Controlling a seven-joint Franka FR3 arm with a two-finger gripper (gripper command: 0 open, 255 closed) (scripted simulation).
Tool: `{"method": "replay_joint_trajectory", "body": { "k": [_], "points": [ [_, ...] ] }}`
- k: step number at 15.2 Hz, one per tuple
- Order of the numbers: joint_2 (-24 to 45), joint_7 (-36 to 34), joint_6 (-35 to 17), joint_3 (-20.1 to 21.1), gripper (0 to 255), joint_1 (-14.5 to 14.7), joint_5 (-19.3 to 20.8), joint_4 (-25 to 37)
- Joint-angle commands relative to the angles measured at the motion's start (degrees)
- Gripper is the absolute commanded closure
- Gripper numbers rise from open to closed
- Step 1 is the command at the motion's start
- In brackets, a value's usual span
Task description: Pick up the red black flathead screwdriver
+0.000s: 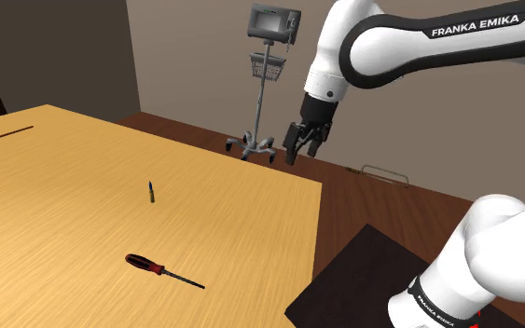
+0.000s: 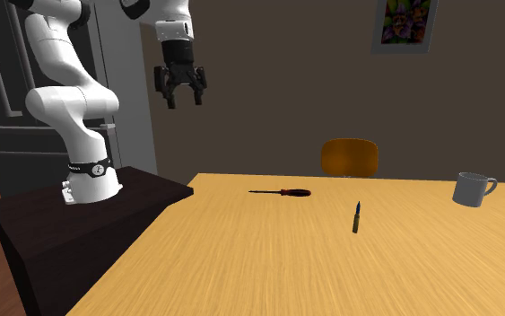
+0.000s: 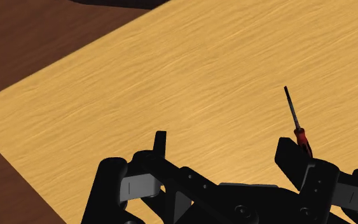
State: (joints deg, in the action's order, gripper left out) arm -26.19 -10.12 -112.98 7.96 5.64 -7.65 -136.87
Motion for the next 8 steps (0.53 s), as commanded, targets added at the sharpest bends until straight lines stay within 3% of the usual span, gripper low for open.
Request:
{"method": "replay_joint_trajectory", "body": {
  "k": [1, 8],
  "points": [
    [4.44, -1.2, -2.52, 1.29, 0, 0.55, -0.55, 1.49],
    [18.2, -5.39, -9.62, 5.21, 0, 2.49, -1.18, 6.59]
  ]
}}
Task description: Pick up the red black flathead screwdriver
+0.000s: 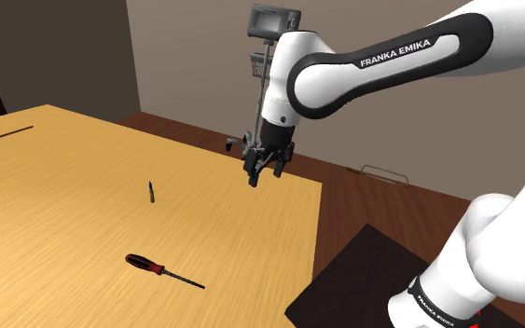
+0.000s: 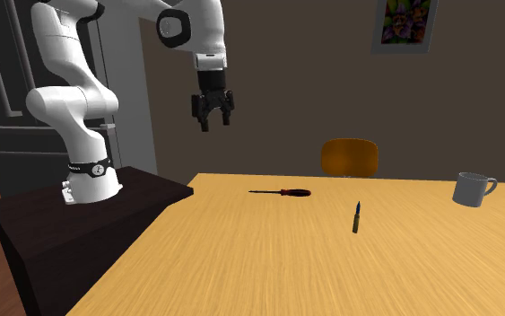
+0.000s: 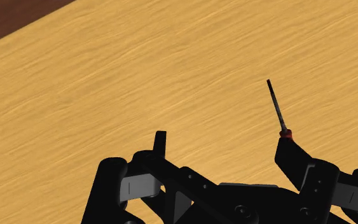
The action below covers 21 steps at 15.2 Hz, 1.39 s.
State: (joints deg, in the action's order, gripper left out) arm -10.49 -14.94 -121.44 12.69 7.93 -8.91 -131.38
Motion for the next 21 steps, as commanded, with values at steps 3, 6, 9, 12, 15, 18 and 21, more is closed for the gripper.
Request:
{"method": "replay_joint_trajectory", "body": {
  "k": [3, 6, 9, 12, 15, 18, 21],
  "points": [
    [8.72, -2.52, -3.58, 1.85, 0, 1.12, 0.53, 4.23],
    [15.05, -4.54, -5.54, 2.92, 0, 2.21, 1.35, 7.91],
    [21.46, -6.53, -7.01, 3.64, 0, 3.55, 2.43, 12.16],
    [27.92, -8.42, -7.94, 4.03, 0, 5.14, 3.61, 17.0],
    [34.42, -10.1, -8.32, 4.15, 0, 6.97, 4.72, 22.46],
    [40.98, -11.54, -8.11, 4.09, 0, 8.97, 5.69, 28.62],
    [47.68, -12.75, -7.28, 3.94, 0, 11.09, 6.49, 35.6]
  ]
}}
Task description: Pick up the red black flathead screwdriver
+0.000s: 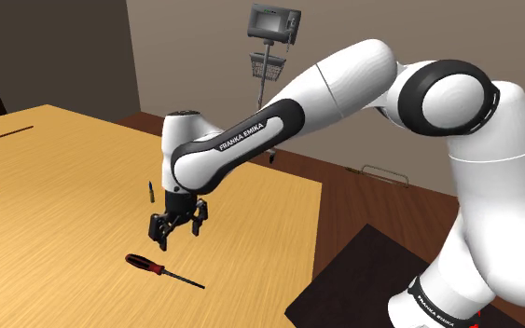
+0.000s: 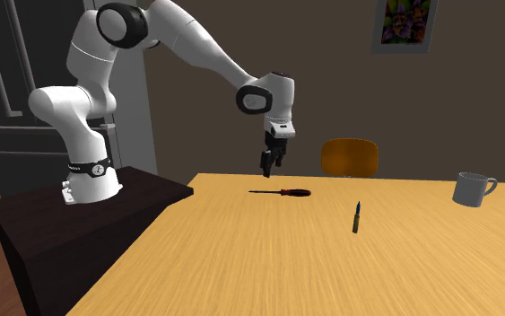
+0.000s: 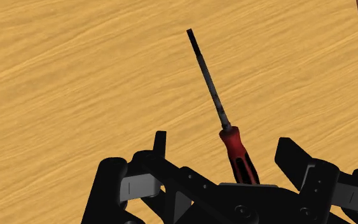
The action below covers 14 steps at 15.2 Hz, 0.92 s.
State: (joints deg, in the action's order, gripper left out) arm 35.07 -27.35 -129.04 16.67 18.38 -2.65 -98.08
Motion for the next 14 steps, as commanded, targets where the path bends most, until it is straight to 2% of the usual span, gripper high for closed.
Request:
{"method": "replay_joint_trajectory", "body": {
  "k": [1, 4, 5, 14],
  "points": [
    [4.42, -0.69, 0.74, -0.09, 0, 1.37, 0.46, 4.84],
    [11.53, -1.62, 2.53, -0.26, 0, 3.66, 1.05, 13.27],
    [12.27, -1.7, 2.76, -0.29, 0, 3.9, 1.09, 14.18],
    [16.37, -1.22, -0.34, -0.84, 0, 4.41, 1.54, 15.12]
  ]
}}
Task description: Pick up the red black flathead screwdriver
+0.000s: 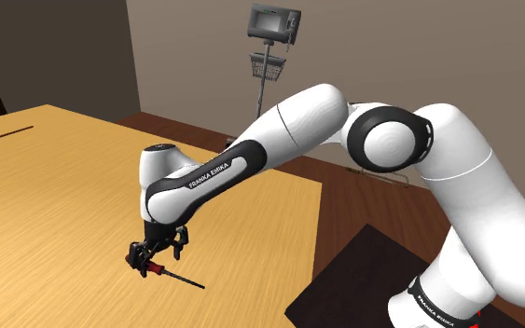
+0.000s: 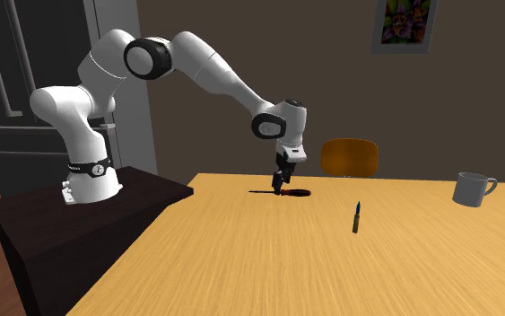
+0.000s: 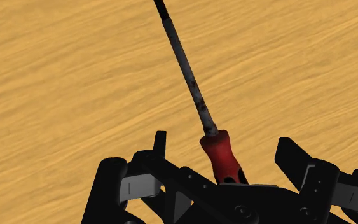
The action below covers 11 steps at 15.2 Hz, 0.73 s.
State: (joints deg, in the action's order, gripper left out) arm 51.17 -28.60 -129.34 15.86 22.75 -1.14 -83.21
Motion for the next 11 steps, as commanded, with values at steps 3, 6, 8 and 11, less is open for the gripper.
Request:
{"method": "replay_joint_trajectory", "body": {
  "k": [3, 6, 8, 11],
  "points": [
    [0.1, 0.04, -0.29, -0.01, 255, -0.01, 0.01, -0.17],
    [0.1, 0.04, -0.3, -0.01, 255, -0.02, 0.0, -0.18],
    [0.1, 0.03, -0.28, -0.01, 255, -0.01, 0.0, -0.16],
    [-0.31, -0.03, 0.34, 0.04, 255, -0.04, -0.03, 0.07]
  ]
}}
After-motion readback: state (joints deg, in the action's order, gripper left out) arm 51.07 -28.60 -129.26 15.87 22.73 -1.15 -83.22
